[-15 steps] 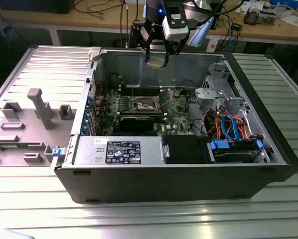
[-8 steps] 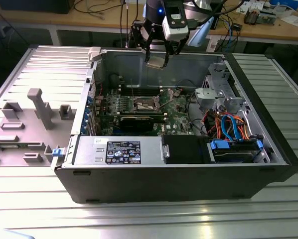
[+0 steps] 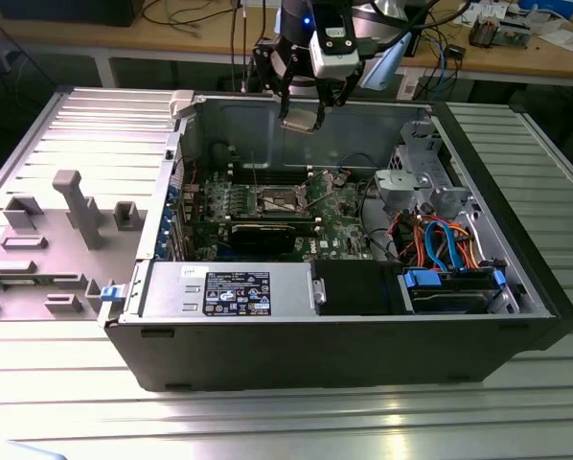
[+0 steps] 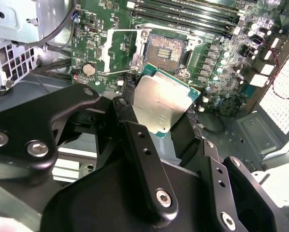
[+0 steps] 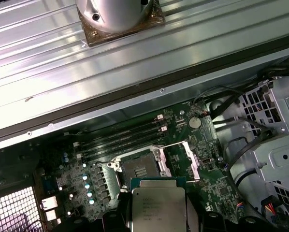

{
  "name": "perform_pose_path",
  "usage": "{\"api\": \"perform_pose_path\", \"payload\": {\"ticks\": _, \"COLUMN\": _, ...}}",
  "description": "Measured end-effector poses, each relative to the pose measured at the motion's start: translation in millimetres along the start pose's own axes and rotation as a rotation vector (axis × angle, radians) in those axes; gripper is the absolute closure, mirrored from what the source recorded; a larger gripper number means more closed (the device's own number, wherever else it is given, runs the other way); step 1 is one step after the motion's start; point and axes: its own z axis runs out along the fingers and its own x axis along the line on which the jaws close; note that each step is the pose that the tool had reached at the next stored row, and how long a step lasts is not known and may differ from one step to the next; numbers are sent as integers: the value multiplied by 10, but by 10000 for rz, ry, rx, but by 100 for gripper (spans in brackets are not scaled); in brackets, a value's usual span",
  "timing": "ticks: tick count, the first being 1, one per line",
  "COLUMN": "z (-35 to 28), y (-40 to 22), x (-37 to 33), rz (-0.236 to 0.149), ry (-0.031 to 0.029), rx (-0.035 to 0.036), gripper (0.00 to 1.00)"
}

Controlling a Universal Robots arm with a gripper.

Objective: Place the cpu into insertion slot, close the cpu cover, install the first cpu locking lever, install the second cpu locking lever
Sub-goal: 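Place the cpu into insertion slot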

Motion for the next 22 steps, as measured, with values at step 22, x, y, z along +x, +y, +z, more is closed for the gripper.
{"api": "perform_pose_path", "payload": {"ticks": 22, "z": -1, "y": -19, "x": -6, "rz": 686, "ry": -60, "rx": -12, "gripper": 46}}
